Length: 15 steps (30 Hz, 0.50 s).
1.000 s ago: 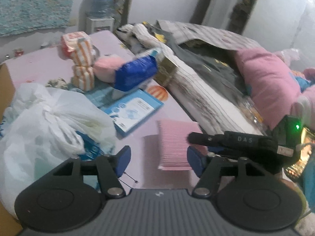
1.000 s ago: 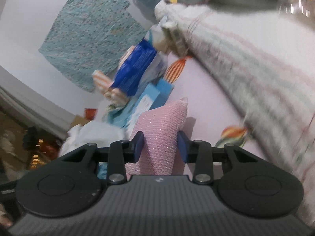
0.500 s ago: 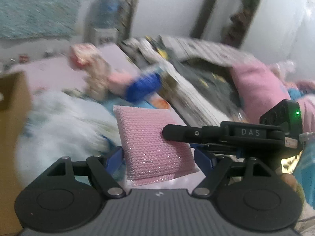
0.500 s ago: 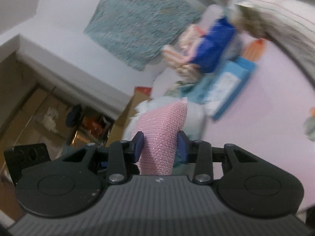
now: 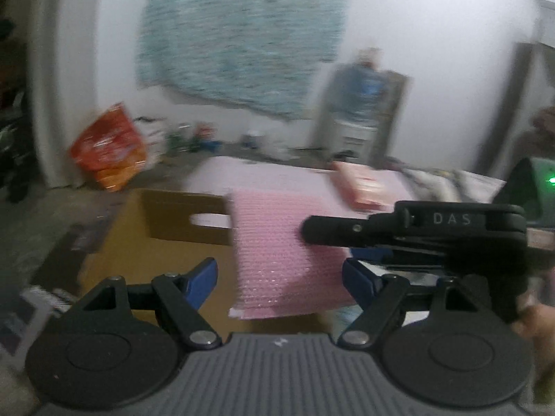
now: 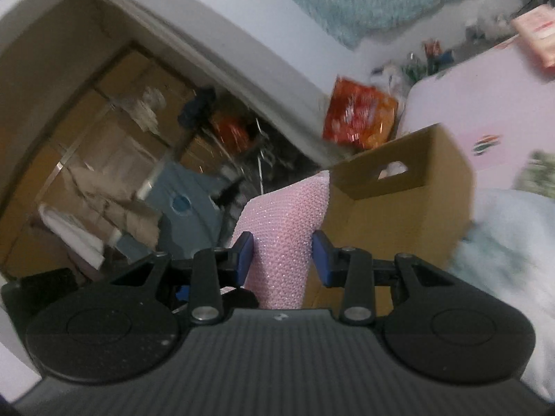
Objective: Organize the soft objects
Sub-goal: 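Lower the pink sponge into the cardboard box and open the right tool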
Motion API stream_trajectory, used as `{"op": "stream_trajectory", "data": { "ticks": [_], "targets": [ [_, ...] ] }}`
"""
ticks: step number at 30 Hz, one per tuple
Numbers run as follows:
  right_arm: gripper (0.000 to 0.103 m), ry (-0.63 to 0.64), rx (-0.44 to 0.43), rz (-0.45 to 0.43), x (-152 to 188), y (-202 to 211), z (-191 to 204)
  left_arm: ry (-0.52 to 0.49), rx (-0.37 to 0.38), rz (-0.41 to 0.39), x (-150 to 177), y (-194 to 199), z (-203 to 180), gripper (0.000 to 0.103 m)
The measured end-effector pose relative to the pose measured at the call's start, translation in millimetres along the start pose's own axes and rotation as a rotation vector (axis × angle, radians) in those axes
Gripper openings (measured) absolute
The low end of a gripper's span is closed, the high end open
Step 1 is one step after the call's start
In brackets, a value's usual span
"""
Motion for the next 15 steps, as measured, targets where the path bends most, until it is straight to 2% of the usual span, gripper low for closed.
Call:
{"op": "stream_trajectory", "data": {
  "ticks": [4,7,9,12,15],
  "targets": [
    [0.036,-0.034,0.113,0.066,-14,-87,-6,0.086,-0.161,0.063,-8,-46,71,0.077],
    [0.036,-0.075,0.213,0.120,-14,-146,-19,0.129,-0.240,0.092,-5,-65,107,0.074],
    [0.036,-0.113,0.271,0.158,-8,-180,-31,0.166,-0.250,0.100,-2,-72,125,0.074],
    [0.036,-0.140,0.340,0.186,1,-207,-61,0.206,-0.240,0.107,2,-77,139,0.074],
    [0.036,-0.194,0.362,0.192,7,-233,-78,0.214,-0.251,0.110,5,-77,147,0.074]
  ]
}}
Point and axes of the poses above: each gripper's, at about its wrist camera, not at the fingertips, and y roughly against the way its jaws point, z to its left, x to its underside, the point moved 8 cm from there along -y, roughly the way its jaws point, and after that the axes turned 1 degree about -y, right-handed, at the moved point
